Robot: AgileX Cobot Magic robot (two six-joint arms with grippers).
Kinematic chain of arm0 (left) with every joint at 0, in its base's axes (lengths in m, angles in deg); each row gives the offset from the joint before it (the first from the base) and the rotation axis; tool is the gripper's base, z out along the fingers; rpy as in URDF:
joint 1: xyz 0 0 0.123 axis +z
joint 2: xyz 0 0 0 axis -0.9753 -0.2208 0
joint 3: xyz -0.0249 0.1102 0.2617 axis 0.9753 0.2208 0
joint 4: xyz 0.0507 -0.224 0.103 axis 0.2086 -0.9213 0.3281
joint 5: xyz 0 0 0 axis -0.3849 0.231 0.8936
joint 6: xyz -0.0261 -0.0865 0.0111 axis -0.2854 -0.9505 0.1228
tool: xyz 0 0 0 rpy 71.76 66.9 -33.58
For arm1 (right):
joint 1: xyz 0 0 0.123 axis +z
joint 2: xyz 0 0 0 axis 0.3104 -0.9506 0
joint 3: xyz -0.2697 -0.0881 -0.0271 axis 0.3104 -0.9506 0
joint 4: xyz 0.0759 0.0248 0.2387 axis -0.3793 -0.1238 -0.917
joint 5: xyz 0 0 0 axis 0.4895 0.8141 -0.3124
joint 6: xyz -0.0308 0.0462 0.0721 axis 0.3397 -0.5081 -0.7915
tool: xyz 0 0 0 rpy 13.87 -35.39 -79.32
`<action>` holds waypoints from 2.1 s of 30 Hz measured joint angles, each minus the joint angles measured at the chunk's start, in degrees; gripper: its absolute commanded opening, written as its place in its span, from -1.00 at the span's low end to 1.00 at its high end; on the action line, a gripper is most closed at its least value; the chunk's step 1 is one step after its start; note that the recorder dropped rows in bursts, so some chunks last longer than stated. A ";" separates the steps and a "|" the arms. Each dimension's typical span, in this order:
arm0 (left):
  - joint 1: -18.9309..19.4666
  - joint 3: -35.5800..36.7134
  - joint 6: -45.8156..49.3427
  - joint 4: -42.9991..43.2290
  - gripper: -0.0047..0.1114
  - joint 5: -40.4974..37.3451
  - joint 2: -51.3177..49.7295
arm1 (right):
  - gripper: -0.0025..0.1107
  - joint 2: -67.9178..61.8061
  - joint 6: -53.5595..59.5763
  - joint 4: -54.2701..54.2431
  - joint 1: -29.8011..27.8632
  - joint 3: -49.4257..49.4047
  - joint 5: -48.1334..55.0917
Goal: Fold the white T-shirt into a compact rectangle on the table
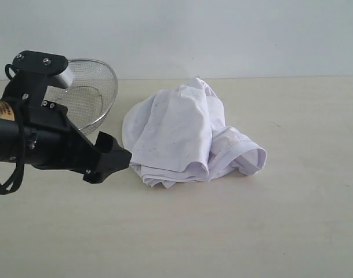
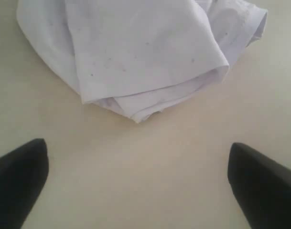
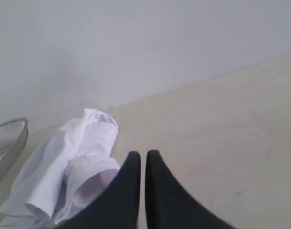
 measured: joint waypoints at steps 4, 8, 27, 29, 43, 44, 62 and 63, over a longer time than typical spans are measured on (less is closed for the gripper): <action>0.00 0.00 -0.11 -0.53 0.69 -2.18 2.51 | -0.96 -15.73 5.66 -0.10 6.26 11.61 0.42; 0.00 0.00 -0.11 -0.53 0.69 -2.33 3.00 | -0.96 -37.21 15.26 -0.26 17.69 24.14 4.15; 0.00 0.09 -0.11 -5.67 -0.79 -0.48 3.00 | -0.96 -60.34 16.33 -0.49 24.35 31.43 -4.72; 0.00 0.09 -0.11 -5.67 -0.83 -0.12 3.00 | -0.96 -60.34 16.33 -0.49 24.35 31.43 -4.72; 4.30 0.09 -0.11 0.74 -0.83 1.54 2.63 | 0.51 -67.79 23.44 -2.88 24.35 31.52 -13.17; 5.12 0.09 -0.37 0.85 -0.83 1.54 2.51 | 0.44 -69.37 23.41 -4.63 24.35 31.52 -15.68; 7.70 0.09 -1.04 0.85 -0.83 1.82 2.40 | 0.66 -93.33 26.10 -13.60 24.35 43.59 -18.80; 7.70 0.09 -1.04 0.85 -0.83 1.56 2.40 | 0.66 -93.43 27.55 -13.97 24.35 43.59 -18.91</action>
